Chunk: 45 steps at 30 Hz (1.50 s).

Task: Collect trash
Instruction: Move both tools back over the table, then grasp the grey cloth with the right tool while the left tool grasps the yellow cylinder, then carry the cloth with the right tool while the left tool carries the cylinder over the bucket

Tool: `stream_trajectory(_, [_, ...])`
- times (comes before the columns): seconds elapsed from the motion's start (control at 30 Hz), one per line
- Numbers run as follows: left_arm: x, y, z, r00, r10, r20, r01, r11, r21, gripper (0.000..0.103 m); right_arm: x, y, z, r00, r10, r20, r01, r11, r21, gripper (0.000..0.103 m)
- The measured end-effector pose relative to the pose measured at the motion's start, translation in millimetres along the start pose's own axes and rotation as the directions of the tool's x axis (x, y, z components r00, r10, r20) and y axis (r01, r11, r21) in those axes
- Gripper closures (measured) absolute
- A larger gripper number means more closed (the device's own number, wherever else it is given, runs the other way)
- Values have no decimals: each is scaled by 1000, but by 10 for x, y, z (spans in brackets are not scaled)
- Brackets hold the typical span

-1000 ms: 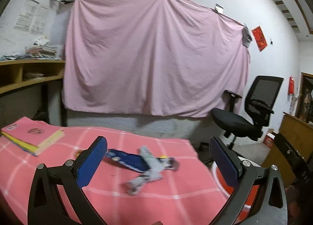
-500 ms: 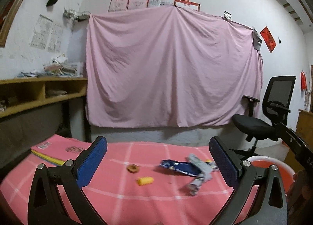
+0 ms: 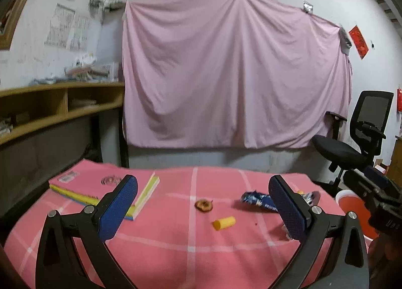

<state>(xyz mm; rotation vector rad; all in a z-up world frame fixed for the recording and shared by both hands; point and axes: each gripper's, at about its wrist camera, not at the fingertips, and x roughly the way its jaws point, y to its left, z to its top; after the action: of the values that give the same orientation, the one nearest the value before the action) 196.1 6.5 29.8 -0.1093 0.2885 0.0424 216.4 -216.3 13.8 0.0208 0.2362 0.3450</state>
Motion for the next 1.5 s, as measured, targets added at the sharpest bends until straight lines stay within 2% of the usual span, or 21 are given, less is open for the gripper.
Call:
stream_trajectory(0.17, [166,75,-35,997,-25,-77,22,999,-34,1,211,1,-89,992,10,-123,-9,1000,13,0])
stream_trajectory(0.27, [302,76,-51,987,-58,-151,54,998,-36,7,372,-30,-159,975,37,-220,-28,999,44,8])
stream_trajectory(0.37, [478,34,-80,966,-90,-242,85,996,-32,20,490,-53,-206,955,68,-289,-49,996,73,17])
stream_trajectory(0.53, [765,-32,-147,913,-140,-383,129,990,-53,45,629,8,-278,918,103,-383,-80,994,75,33])
stream_trajectory(0.63, [892,-17,-171,883,-170,-436,145,985,-91,51,682,49,-310,901,115,-419,-95,993,68,39])
stream_trajectory(0.77, [976,17,-156,862,-191,-470,146,981,-130,55,731,56,-354,875,142,-462,-114,989,88,39])
stream_trajectory(0.87, [986,3,-131,856,-196,-478,156,980,-122,64,768,42,-382,856,170,-487,-129,985,117,45])
stream_trajectory(0.93, [983,-23,-124,851,-197,-487,164,980,-111,74,759,21,-373,855,177,-487,-133,983,124,50])
stream_trajectory(1.03, [995,-61,-136,846,-199,-494,175,980,-95,84,756,21,-378,850,194,-489,-148,980,132,58])
stream_trajectory(1.17, [994,-117,-161,844,-204,-496,191,978,-77,87,779,40,-378,843,223,-490,-172,974,147,71])
stream_trajectory(1.2, [980,-129,-168,845,-204,-495,194,978,-72,88,782,44,-382,840,233,-491,-181,972,152,80])
stream_trajectory(1.23, [966,-139,-176,846,-204,-493,196,978,-69,88,788,51,-388,834,250,-491,-195,968,160,82])
stream_trajectory(1.5, [845,-152,-206,861,-208,-464,194,978,-79,89,731,48,-374,839,277,-468,-217,960,180,91])
